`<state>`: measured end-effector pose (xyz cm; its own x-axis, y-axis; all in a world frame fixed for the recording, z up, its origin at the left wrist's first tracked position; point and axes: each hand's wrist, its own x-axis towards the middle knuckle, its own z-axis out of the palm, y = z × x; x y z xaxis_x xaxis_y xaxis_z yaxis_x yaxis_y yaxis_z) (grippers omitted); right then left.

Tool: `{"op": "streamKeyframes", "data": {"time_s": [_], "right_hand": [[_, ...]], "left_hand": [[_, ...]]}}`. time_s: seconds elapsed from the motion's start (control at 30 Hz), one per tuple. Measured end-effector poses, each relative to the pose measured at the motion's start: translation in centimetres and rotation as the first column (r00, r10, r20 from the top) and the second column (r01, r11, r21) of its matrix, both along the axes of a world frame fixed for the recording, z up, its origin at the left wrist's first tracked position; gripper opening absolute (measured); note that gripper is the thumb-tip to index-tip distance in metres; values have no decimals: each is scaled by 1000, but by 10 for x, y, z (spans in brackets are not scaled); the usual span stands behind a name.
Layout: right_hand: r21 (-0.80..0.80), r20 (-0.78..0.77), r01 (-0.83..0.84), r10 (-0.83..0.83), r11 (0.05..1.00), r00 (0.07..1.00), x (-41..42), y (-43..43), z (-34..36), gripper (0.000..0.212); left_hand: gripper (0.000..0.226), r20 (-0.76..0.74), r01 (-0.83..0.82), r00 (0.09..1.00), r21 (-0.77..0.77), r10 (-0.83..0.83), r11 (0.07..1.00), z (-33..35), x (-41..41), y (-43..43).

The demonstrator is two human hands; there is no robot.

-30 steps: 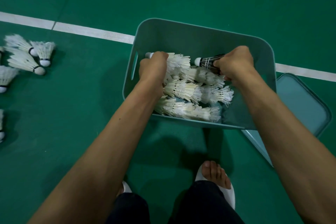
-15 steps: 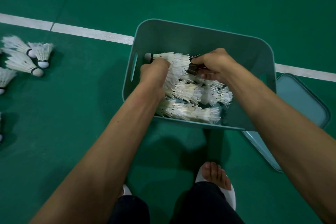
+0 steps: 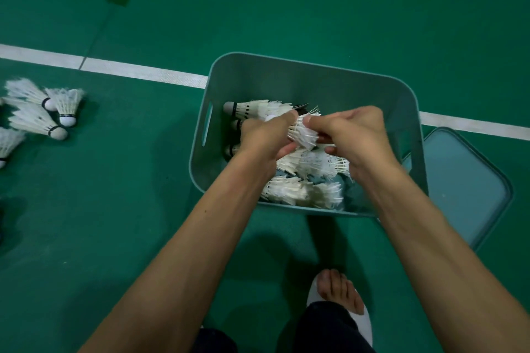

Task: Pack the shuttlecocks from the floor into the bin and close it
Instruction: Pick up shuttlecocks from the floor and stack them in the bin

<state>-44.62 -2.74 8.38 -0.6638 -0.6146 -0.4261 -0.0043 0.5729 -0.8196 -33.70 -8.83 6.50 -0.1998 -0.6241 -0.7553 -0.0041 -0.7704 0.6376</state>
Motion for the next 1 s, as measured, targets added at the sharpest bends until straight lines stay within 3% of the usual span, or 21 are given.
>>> {"op": "streamKeyframes", "data": {"time_s": [0.13,0.23,0.37,0.47,0.6,0.77,0.9,1.0], "right_hand": [[21,-4,22,-22,1000,1000,-17,3,-3,7],[30,-207,67,-60,997,977,-37,8,-2,11],[103,-372,115,-69,988,926,-51,1,-13,11],[150,-332,173,-115,974,936,-55,-18,-30,9],[164,-50,182,-176,970,983,-50,-41,-47,25],[139,105,200,-215,970,971,-35,-55,-58,30],[144,95,185,-199,972,975,-41,-51,-59,33],[125,-52,192,-187,973,981,-44,-41,-52,37]], "left_hand": [[46,35,97,995,24,-98,995,1,5,0],[43,127,47,991,-13,-45,999,-1,11,-4],[83,291,-33,954,-137,73,990,-8,10,-11],[71,313,31,949,-226,42,974,-1,9,-7],[72,359,207,928,-278,-99,938,-5,10,-8],[61,389,319,899,-262,-202,911,-5,14,-10],[59,464,422,847,-295,-258,857,-10,17,-13],[61,626,610,707,-306,-327,731,-4,22,-9]]}}
